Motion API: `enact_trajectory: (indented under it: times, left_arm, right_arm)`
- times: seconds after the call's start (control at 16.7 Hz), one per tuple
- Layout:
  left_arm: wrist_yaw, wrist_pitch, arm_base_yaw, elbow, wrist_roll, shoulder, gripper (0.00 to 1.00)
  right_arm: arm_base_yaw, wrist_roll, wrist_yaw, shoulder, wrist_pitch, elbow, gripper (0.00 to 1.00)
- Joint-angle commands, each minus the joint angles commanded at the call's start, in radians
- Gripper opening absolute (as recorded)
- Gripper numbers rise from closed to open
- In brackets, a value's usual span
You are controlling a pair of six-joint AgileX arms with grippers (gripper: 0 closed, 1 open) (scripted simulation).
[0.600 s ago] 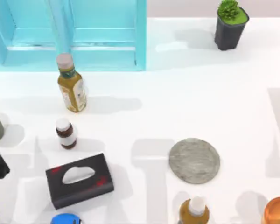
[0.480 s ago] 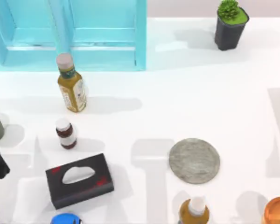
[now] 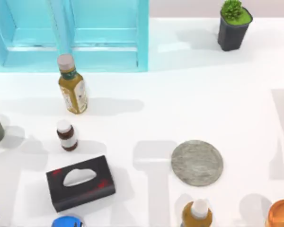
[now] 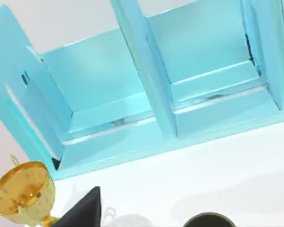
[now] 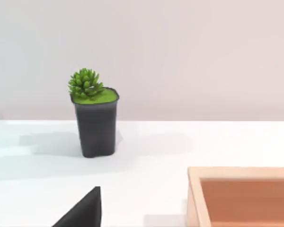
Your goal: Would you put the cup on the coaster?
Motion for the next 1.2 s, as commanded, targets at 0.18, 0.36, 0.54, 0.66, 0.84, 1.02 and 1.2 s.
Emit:
enact_trajectory:
  times: [0.18,0.36,0.54,0.66,0.84,1.02,1.2]
  left_arm:
    - [-0.022,-0.186,0.029,0.246,0.266,0.236,1.0]
    - [-0.05,-0.392,0.054,0.487,0.561,0.514,1.0]
    - [-0.074,-0.592,0.071,0.71,0.854,0.797,1.0]
    - [-0.081,-0.709,0.077,0.841,1.025,0.977,1.0]
    - [-0.07,-0.847,0.08,0.995,1.217,1.211,1.0]
    - [-0.037,-0.936,0.079,1.092,1.324,1.384,1.0]
    - [0.0,-0.982,0.079,1.143,1.365,1.486,1.0]
  right_arm:
    - [0.0,0.0,0.0,0.0,0.0,0.0,1.0]
    - [0.0,0.0,0.0,0.0,0.0,0.0,1.0]
    - [0.0,0.0,0.0,0.0,0.0,0.0,1.0]
    - [0.0,0.0,0.0,0.0,0.0,0.0,1.0]
    - [0.0,0.0,0.0,0.0,0.0,0.0,1.0]
    - [0.0,0.0,0.0,0.0,0.0,0.0,1.0]
    - [0.0,0.0,0.0,0.0,0.0,0.0,1.0]
